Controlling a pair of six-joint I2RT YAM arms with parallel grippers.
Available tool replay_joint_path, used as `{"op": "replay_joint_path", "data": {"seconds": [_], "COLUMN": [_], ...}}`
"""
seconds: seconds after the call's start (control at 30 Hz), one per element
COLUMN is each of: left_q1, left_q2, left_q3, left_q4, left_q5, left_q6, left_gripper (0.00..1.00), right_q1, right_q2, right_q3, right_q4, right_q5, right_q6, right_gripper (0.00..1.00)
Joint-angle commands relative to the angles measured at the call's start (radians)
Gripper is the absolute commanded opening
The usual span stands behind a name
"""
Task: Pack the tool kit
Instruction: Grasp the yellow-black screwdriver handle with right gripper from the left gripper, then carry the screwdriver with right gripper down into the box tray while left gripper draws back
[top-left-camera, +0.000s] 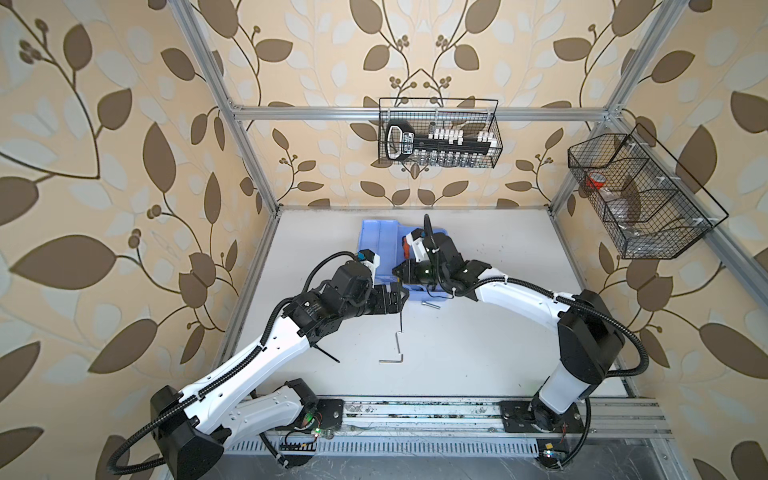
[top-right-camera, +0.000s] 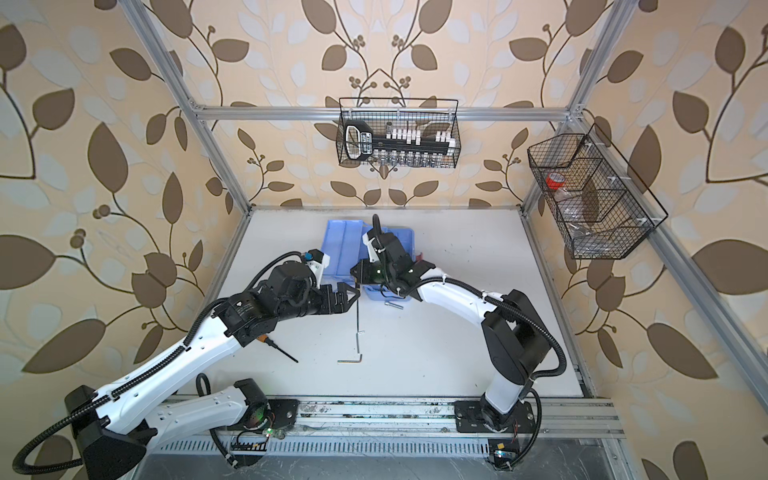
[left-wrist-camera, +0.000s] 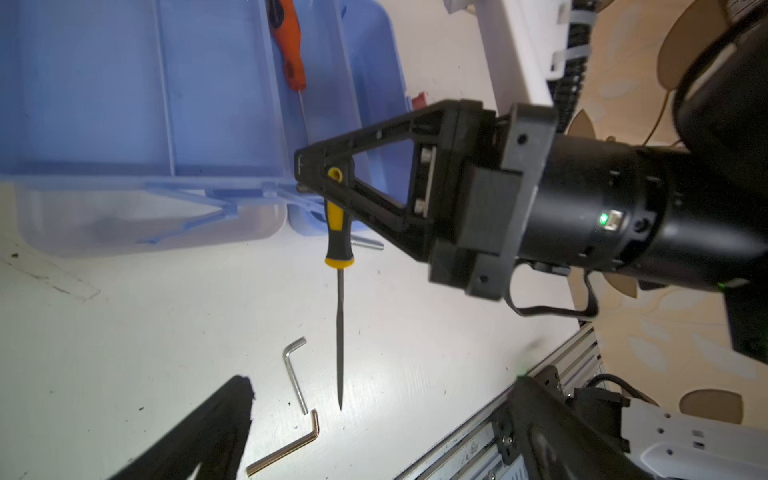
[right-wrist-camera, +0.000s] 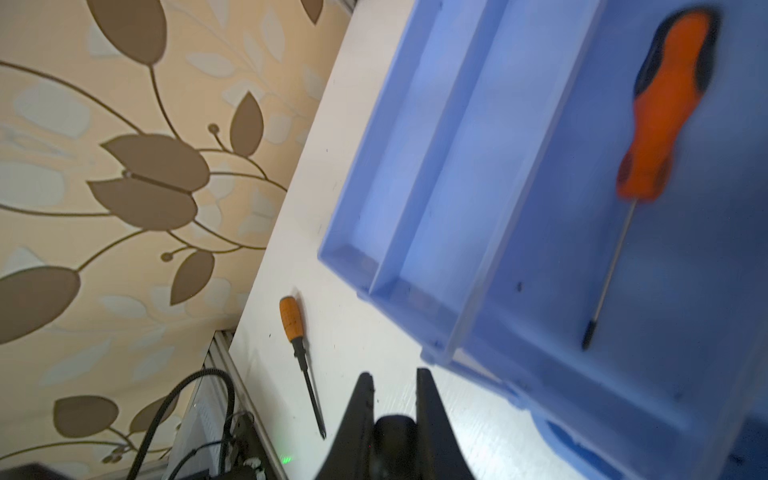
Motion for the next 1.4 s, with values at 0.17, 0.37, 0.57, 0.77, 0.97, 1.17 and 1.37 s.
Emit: {"op": "replay_joint_path", "data": {"seconds": [0.17,0.37,0.57,0.77,0.97,1.17,1.37], "left_q1": [-0.004,0.002,0.007,0.008,0.013,0.017,0.024], "left_q2": [-0.098,-0.173,-0.217,-0.206,-0.188,-0.157,-0.137], "left_q3": [0.043,-0.021,-0.043,-0.053,-0.062,-0.076,-0.094], "left_q4": [-0.109,-0.161,-0.190,-0.205,-0.192,-0.174,-0.147], "left_q5": [-0.200,-0.257,-0.301,-0.306,-0.297,-0.279,-0.254], "left_q6": [0.018,-0.003,-0.009,-0.006,-0.001,-0.009,-0.020], "left_gripper": [0.99,0.99,0.99,0.99,0.99,0.99,0.99], "right_q1": [-0.085,-0.130,-0.140,-0.161,-0.173,-0.175,-0.174], "right_q2": [0.101,0.207,0.351,0.461,0.530,0.555,0.564], "right_q3": [0.275,0.408,0.571,0.685,0.745,0.741,0.702], "right_q4": [-0.185,-0.194,-0.233,-0.274,-0.314,-0.327,-0.313], "right_q5": [0.261,0.371,0.453,0.447,0.421,0.390,0.357], "right_q6": [-0.171,-0.200,-0.237,-0.228,-0.213,-0.198,-0.184], "right_gripper": [0.00,0.00,0.00,0.00,0.01,0.03,0.06]}}
